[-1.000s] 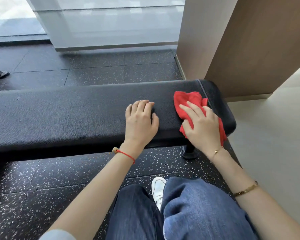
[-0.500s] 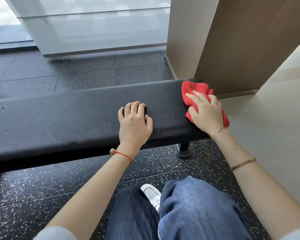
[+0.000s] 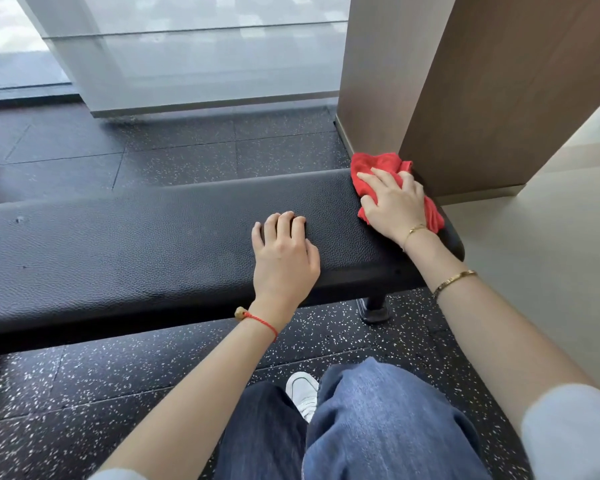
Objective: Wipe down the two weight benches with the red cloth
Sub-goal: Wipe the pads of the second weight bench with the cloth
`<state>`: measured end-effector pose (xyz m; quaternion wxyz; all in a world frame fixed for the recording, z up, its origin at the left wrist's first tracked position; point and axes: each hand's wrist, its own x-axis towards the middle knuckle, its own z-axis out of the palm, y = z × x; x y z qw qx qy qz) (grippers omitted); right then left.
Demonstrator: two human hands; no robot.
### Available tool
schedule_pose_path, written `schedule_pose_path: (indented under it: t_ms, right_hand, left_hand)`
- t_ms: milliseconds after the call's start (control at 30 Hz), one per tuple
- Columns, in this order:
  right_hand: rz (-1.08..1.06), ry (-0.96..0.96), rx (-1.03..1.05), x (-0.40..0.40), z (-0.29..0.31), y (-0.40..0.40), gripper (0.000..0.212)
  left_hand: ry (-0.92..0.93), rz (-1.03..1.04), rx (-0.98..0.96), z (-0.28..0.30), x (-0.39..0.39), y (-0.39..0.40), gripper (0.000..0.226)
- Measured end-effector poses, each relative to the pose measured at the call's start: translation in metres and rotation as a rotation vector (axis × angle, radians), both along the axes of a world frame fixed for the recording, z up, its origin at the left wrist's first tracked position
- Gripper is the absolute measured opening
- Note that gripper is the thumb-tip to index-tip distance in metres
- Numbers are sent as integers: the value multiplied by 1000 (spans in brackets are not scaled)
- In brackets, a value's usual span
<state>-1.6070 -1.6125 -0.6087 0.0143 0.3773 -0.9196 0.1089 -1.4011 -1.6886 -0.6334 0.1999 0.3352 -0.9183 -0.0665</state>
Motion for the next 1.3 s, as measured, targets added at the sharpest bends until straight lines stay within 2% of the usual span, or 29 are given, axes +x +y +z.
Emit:
schedule_pose_path:
  t_ms: [233, 467, 633, 800, 967, 1167, 1300]
  right_hand:
    - [63, 28, -35, 2, -1, 0, 49]
    - [277, -2, 8, 60, 4, -35, 56]
    - [299, -28, 28, 59, 9, -37, 56]
    - [279, -35, 44, 49, 12, -51, 56]
    - [228, -15, 12, 64, 8, -85, 56]
    - [472, 12, -68, 143, 0, -79, 56]
    - [433, 40, -73, 165, -2, -80, 56]
  left_hand:
    - [54, -72, 29, 0, 6, -16, 35]
    - [-30, -95, 15, 21, 11, -49, 35]
    - [-147, -51, 34, 38, 26, -66, 35]
    - [-174, -28, 59, 39, 37, -77, 35]
    - [-82, -49, 11, 27, 55, -85, 32]
    - [90, -10, -80, 23, 119, -106, 28]
    - [106, 36, -134, 21, 184, -136, 29]
